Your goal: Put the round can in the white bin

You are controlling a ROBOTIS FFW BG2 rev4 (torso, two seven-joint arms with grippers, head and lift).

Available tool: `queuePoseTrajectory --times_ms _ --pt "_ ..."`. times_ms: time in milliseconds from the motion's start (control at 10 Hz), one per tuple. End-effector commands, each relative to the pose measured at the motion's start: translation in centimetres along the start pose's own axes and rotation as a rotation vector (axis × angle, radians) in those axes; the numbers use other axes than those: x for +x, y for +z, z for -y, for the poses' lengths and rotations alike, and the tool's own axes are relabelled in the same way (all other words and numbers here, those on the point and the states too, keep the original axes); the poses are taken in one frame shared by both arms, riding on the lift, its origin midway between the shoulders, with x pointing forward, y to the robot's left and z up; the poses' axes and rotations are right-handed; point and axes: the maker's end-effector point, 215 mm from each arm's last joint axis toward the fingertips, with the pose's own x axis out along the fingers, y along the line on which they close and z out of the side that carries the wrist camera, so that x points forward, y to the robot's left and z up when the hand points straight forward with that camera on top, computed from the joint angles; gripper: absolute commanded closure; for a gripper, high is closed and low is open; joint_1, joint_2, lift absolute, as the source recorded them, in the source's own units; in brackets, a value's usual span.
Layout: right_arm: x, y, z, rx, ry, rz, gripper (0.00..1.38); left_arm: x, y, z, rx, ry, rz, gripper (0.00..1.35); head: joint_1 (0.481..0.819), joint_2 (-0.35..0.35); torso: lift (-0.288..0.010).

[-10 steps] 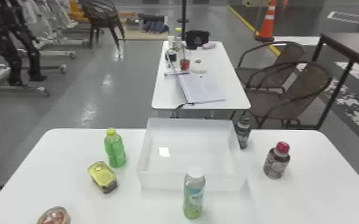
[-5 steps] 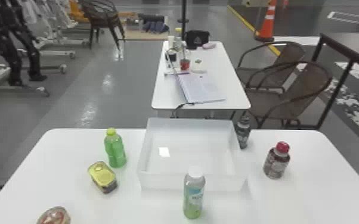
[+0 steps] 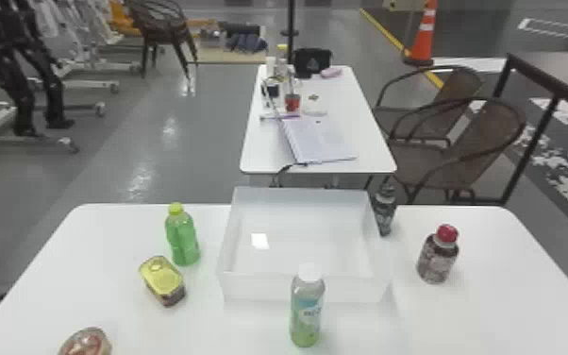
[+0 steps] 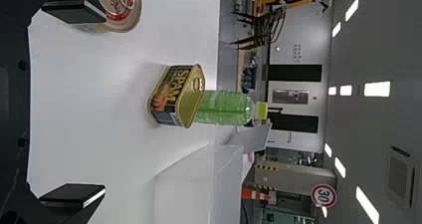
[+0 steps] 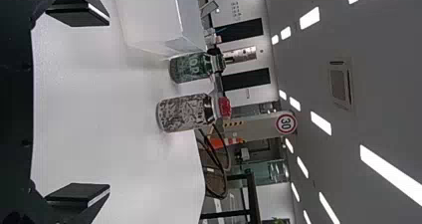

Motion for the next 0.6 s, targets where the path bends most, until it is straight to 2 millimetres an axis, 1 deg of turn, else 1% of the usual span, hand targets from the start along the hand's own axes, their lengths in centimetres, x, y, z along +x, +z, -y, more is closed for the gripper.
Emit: queuePoseTrajectory --times_ms 0,200,500 --pt "-0.1 -0.1 0.1 0.001 -0.001 -0.002 0.11 -0.9 -0.5 -1.8 0.019 0.036 -0.028 0.1 0.549 0.0 -0.1" --pt "-0.1 -0.1 0.1 0.001 -0.002 -0.004 0.11 -1.6 -0.7 -4.5 0.063 0.079 -0.045 0.1 0.549 0.0 -0.1" --pt "-0.1 -0.1 0.2 0.001 -0.004 -0.002 0.11 -1.9 -0.9 -6.6 0.079 0.114 -0.062 0.1 0.549 0.0 -0.1"
